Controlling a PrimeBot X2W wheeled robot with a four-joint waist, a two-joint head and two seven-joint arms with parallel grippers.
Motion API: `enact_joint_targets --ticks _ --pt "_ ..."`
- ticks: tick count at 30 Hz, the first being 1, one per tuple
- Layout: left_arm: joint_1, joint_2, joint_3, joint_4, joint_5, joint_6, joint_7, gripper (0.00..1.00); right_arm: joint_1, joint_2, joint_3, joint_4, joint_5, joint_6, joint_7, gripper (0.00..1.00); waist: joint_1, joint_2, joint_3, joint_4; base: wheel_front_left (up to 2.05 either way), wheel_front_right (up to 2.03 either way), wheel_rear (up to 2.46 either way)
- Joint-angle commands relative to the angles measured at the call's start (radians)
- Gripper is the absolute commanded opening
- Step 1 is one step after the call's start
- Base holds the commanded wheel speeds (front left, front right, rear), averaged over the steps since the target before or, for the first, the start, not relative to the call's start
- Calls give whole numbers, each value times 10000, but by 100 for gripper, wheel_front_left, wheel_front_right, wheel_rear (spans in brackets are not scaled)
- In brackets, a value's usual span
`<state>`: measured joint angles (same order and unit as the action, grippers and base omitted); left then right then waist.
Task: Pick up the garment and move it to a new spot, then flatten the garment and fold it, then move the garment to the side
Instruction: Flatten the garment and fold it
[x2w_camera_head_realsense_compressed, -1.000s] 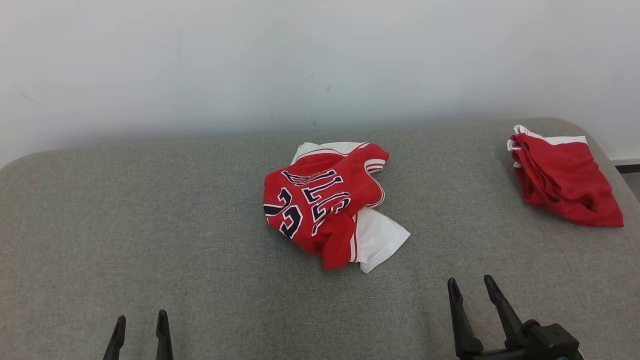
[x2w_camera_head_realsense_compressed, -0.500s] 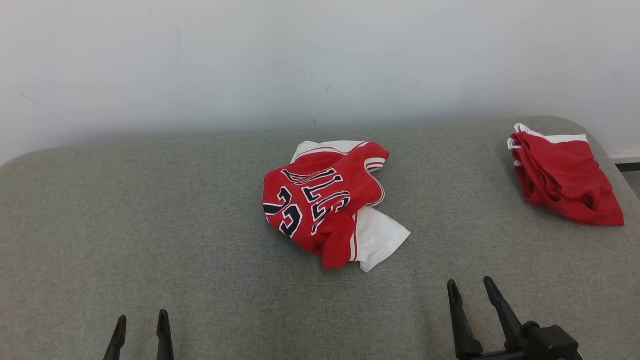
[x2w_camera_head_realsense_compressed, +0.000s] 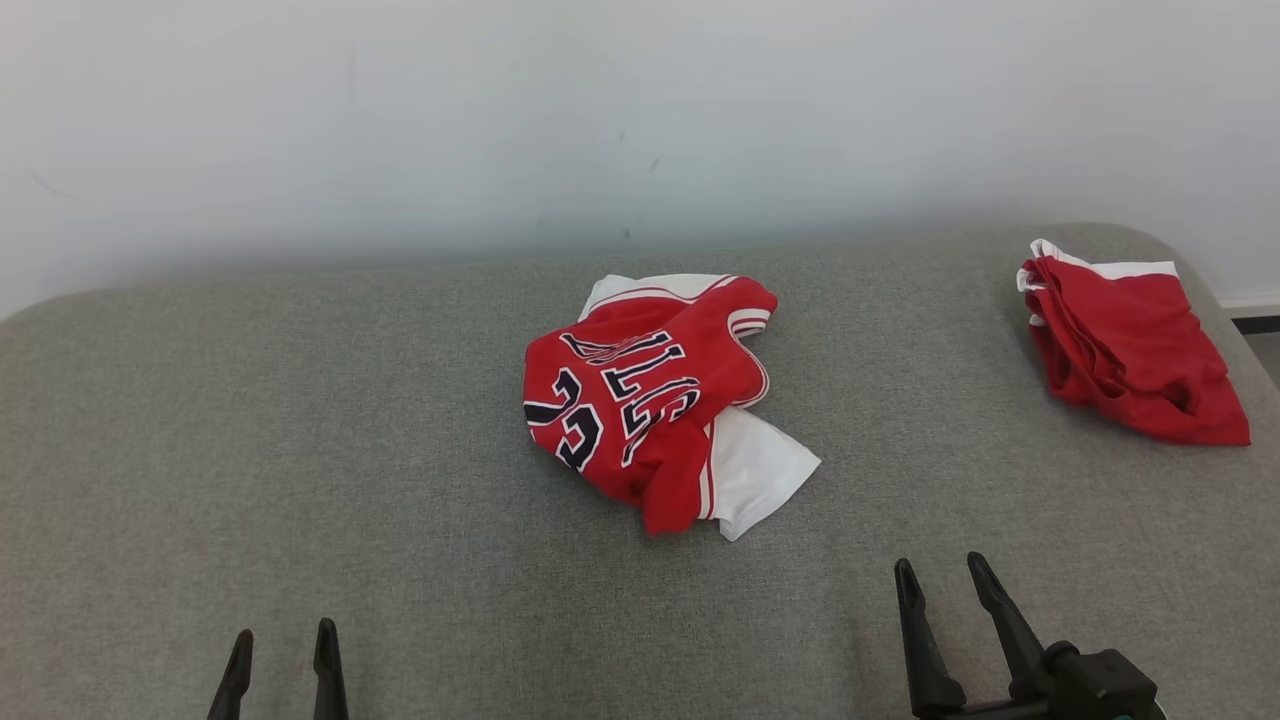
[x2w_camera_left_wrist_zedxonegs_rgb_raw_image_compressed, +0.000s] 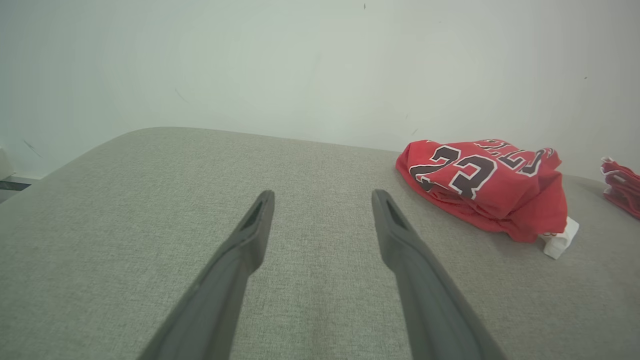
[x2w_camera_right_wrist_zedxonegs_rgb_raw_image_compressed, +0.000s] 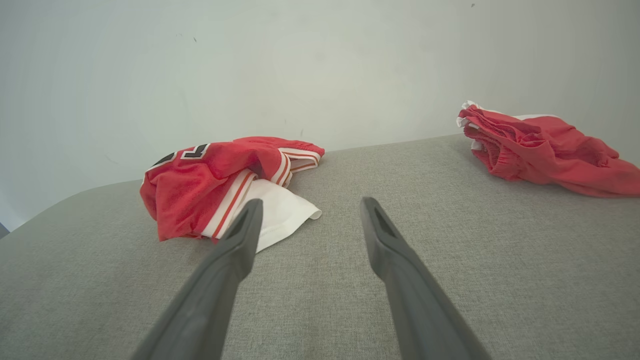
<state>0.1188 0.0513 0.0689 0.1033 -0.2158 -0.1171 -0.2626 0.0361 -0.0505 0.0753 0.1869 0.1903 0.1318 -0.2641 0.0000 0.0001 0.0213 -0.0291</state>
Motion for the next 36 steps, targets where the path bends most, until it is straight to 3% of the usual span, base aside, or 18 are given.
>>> enact_joint_targets --ticks 1,12,18,23,36 --pt "-15 -18 4 -64 -23 20 -24 100 -6 6 -6 -9 -12 -20 -4 100 0 -1 4 3 0 0 0" --pt "-53 -18 10 -37 -23 -10 -24 100 -16 5 -45 149 57 -18 -3 100 0 -1 82 52 0 0 0" --pt "-252 -18 -123 66 -63 -41 -26 100 -597 6 134 1082 33 -18 -5 100 0 -1 138 252 0 0 0" --pt "-467 -16 -379 98 -111 -45 -26 100 -1738 -265 456 2306 -147 -20 -3 100 0 -1 331 615 0 0 0" --pt "-1104 -13 -1062 431 -357 -104 -24 100 -5910 -1292 837 7221 48 -20 282 100 0 -1 1052 1882 0 0 0"
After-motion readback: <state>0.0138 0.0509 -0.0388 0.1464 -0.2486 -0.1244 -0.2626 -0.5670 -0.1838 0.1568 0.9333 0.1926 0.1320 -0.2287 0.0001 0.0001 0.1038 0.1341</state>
